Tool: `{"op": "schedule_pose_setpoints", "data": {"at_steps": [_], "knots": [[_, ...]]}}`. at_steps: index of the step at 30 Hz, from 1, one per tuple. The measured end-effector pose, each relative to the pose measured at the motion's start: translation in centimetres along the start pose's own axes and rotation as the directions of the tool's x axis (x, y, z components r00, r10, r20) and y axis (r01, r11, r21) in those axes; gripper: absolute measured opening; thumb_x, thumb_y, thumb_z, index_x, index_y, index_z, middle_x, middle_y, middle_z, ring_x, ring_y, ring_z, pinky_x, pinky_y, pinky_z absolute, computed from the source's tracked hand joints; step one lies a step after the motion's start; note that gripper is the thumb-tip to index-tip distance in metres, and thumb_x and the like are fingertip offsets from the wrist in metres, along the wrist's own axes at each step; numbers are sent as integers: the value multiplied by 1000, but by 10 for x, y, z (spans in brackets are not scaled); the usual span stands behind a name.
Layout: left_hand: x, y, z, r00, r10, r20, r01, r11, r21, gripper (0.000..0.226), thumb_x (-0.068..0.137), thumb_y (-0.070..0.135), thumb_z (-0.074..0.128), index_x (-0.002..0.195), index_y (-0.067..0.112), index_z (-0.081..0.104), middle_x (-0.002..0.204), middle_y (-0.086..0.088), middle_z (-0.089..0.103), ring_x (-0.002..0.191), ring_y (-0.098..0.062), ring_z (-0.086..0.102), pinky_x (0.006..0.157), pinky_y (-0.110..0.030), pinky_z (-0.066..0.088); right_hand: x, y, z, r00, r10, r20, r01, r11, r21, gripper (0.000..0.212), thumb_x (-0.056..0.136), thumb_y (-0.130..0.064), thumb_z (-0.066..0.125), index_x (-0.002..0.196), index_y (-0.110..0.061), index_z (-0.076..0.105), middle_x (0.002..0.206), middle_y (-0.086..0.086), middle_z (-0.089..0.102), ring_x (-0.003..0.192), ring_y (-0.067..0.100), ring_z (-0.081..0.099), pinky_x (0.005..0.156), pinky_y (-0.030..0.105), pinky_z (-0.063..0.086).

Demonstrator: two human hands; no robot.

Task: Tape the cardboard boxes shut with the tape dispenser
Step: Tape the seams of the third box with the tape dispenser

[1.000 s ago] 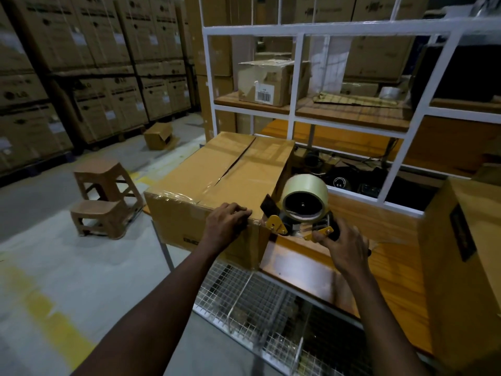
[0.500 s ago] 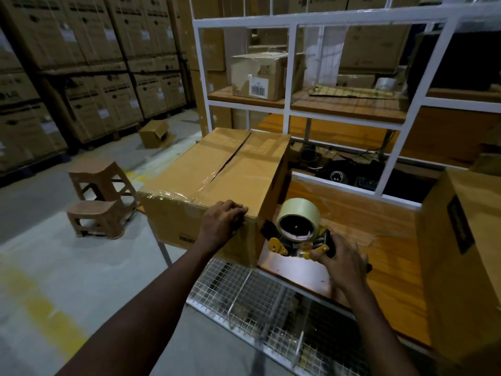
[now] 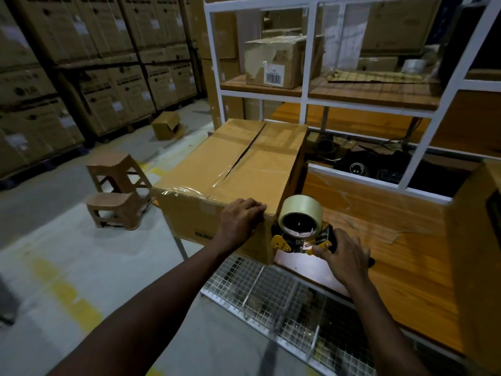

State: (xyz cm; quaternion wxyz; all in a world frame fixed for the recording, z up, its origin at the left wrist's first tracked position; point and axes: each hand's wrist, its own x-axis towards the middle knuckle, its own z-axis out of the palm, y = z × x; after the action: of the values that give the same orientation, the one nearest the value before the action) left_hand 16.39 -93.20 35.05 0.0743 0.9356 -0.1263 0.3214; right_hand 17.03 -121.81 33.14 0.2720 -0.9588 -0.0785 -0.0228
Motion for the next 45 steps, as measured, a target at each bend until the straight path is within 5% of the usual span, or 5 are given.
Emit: {"op": "schedule_pose_setpoints", "data": {"at_steps": [17,24,31,37,45], "knots": [[1,13,-11,993,-96,66,96,995,-6,57,57,8,90,111,18,73,102,-2,72,78,-24,65,55,-29,49,-21,6,24,985,159,69,-166,979,121,54,86,-65,53,125,-28,46,128,2,57,125,38,40,98,54,26],[1,16,-13,994,-83,73,81,996,34,49,65,10,88,111,19,73,101,-2,71,75,-22,64,53,-26,45,-53,29,33,977,172,128,-152,977,-149,41,86,-67,51,103,-30,44,122,-4,55,121,28,40,88,44,25],[-2,15,-14,988,-103,113,104,995,-4,54,67,11,86,118,18,69,108,-4,70,85,-24,64,61,-29,47,-45,18,0,950,306,-61,-298,947,123,48,89,-52,61,121,-17,55,124,9,58,118,32,43,69,30,6],[-7,-3,-20,982,-18,189,29,998,-55,58,74,21,73,131,17,63,128,-7,64,109,-28,61,86,-40,52,-14,-7,-34,928,260,-268,-236,965,118,49,84,-63,58,109,-22,53,120,8,60,119,35,42,93,50,26],[-17,-77,-51,996,-79,40,82,993,-83,46,80,41,45,111,23,74,116,2,70,108,-21,63,96,-45,41,14,-95,-66,888,160,-431,-138,987,83,49,84,-58,60,110,-18,53,120,9,58,115,34,43,89,46,25]]}}
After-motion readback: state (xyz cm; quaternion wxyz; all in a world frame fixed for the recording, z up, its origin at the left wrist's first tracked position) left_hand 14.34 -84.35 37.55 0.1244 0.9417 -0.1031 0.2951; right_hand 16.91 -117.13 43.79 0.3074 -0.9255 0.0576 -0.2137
